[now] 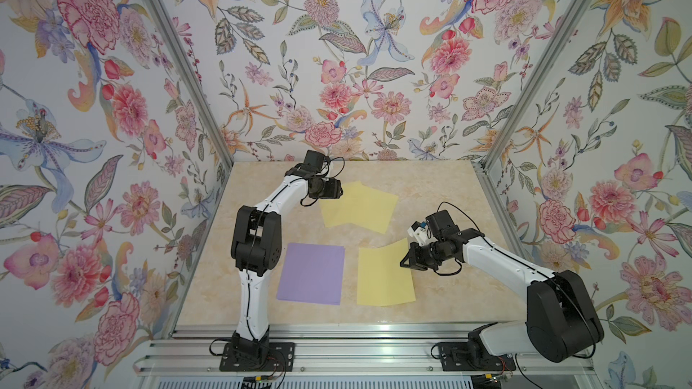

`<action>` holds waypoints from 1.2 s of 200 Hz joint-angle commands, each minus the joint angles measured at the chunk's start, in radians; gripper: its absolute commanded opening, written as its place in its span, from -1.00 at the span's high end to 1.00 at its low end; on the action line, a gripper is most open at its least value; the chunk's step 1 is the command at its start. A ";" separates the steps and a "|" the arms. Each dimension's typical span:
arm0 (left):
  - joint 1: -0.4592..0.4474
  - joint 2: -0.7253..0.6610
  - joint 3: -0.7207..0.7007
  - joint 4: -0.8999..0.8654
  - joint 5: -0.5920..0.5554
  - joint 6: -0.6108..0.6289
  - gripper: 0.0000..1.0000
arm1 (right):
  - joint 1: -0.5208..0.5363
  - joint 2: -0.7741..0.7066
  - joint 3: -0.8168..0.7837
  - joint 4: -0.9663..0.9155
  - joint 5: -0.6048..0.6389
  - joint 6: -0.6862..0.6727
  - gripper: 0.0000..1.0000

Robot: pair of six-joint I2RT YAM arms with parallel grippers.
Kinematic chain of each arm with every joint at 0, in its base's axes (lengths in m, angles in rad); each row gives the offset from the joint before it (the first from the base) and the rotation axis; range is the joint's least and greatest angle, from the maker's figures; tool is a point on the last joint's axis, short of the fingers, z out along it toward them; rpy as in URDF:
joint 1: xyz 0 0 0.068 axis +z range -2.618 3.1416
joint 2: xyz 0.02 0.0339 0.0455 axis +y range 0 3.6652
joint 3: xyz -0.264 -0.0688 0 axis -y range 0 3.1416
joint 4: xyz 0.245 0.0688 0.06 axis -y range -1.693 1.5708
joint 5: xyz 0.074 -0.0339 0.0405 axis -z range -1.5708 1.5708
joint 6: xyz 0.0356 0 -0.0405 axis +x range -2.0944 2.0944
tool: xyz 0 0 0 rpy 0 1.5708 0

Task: Sort the scattered colored papers by color
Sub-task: Place the colored paper at the center of the board.

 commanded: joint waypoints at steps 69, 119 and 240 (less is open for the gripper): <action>-0.003 -0.124 -0.071 -0.007 0.016 -0.021 -0.33 | 0.018 0.109 -0.011 -0.008 0.096 -0.060 1.00; -0.010 -0.118 -0.077 -0.008 0.105 -0.029 -0.29 | 0.032 0.130 -0.007 0.008 0.111 -0.053 1.00; -0.271 -0.414 -0.517 -0.019 0.312 -0.076 1.00 | 0.036 0.155 -0.016 0.065 0.151 -0.008 1.00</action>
